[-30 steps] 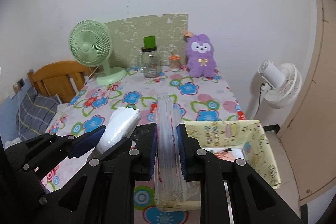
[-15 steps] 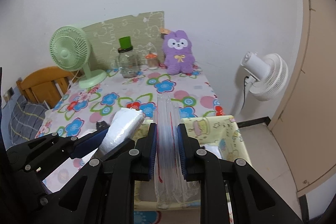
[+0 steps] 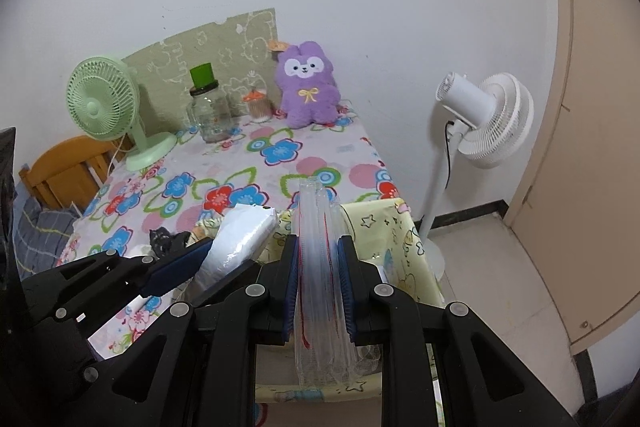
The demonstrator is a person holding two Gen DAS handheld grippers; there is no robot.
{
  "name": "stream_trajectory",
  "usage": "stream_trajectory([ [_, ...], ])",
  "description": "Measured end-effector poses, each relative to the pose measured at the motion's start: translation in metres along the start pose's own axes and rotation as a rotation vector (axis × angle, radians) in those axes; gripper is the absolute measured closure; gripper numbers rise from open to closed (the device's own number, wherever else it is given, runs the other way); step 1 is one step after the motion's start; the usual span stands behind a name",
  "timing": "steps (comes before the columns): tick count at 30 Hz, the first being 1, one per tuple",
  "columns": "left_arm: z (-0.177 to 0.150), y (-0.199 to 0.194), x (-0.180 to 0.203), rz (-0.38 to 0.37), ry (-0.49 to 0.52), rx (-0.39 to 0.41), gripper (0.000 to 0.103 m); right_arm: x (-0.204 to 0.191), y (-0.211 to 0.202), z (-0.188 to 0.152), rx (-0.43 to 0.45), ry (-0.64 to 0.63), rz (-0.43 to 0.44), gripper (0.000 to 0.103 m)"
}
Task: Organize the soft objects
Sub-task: 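Lift and carry the plastic bag and rolled sock over the patterned box, then open both tools to drop the bag and sock into the box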
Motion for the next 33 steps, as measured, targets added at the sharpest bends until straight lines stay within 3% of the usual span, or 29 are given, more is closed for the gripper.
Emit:
stream_trajectory([
  [4, -0.006, 0.010, -0.001, 0.007, -0.014, -0.019, 0.062, 0.006, 0.009, -0.006, -0.021, 0.002, 0.000, 0.081],
  [8, -0.014, 0.020, -0.004, 0.009, -0.028, -0.069, 0.043, 0.008, 0.020, -0.011, -0.043, 0.009, 0.003, 0.081],
  [10, -0.015, 0.021, -0.007, 0.014, -0.031, -0.074, 0.042, 0.007, 0.024, -0.014, -0.052, 0.010, 0.010, 0.081],
  [15, -0.016, 0.020, -0.013, 0.057, -0.007, -0.073, 0.029, 0.001, 0.035, -0.016, -0.072, 0.010, 0.031, 0.081],
  [19, -0.015, 0.019, -0.015, 0.066, 0.005, -0.068, 0.026, -0.002, 0.042, -0.016, -0.080, 0.019, 0.045, 0.077],
  [25, -0.015, 0.022, -0.021, 0.075, 0.000, -0.078, 0.025, 0.000, 0.045, -0.018, -0.095, 0.040, 0.038, 0.057],
  [27, -0.016, 0.021, -0.021, 0.066, -0.006, -0.079, 0.023, 0.001, 0.043, -0.018, -0.091, 0.048, 0.037, 0.042],
  [33, -0.015, 0.013, -0.019, 0.065, 0.002, -0.062, 0.018, -0.002, 0.032, -0.017, -0.071, 0.045, 0.033, 0.030],
])
Point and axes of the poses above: each gripper's, at about its wrist camera, not at the fingertips, and y roughly the way its jaws point, x to its right, z to its top, the point moved 10 cm from there along y, roughly the way its jaws point, and after that the axes turned 5 degrees about x, right-handed, at the moved point
